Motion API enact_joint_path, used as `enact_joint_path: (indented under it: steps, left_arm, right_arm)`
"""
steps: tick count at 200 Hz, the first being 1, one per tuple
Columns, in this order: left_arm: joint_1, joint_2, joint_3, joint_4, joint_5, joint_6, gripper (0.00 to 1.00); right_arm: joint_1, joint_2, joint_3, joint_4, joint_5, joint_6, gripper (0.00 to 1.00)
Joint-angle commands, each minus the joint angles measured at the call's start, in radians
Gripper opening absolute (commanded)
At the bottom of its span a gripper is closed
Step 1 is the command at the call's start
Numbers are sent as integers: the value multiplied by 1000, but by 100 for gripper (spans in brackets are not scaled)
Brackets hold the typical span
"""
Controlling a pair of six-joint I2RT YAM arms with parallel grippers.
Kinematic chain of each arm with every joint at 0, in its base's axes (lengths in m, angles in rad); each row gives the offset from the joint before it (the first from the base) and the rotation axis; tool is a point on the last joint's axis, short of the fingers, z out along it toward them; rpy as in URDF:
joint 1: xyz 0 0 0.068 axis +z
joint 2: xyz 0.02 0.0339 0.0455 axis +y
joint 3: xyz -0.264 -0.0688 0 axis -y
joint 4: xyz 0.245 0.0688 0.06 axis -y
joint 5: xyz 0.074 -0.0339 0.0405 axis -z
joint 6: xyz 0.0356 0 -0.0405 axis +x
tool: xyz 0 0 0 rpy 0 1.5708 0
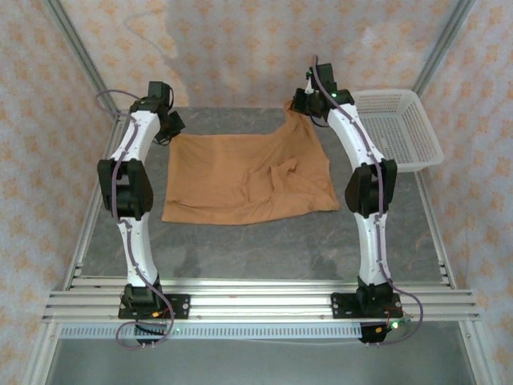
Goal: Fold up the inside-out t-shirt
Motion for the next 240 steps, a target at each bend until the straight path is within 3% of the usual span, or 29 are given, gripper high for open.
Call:
enact_joint_path:
  steps: [1, 69, 108, 123, 142, 152, 167, 202, 240]
  left_arm:
    - [8, -107, -97, 32, 19, -26, 0]
    - [-6, -453, -619, 191, 21, -69, 0]
    - [-9, -580, -825, 251, 25, -87, 0]
    - [-18, -601, -887, 273, 28, -95, 0]
    - [-36, -613, -958, 302, 14, -104, 0]
    - [-46, -614, -994, 324, 7, -108, 0]
    - [-58, -613, -1036, 338, 1, -115, 1]
    - [-72, -638, -1066, 307, -50, -99, 25]
    - [-72, -615, -1014, 265, -45, -79, 30]
  right_arm:
    - [14, -143, -139, -30, -6, -35, 0]
    - [53, -612, -823, 194, 24, 23, 0]
    - [80, -772, -1101, 267, 28, 84, 3]
    - [93, -812, -1208, 322, 28, 119, 6]
    - [108, -839, -1333, 412, 10, 184, 21]
    - [114, -842, -1385, 450, -1, 218, 23]
    - [116, -846, -1431, 459, 2, 251, 29]
    - [114, -885, -1412, 351, 117, 224, 43]
    - [113, -749, -1248, 175, 188, 168, 50]
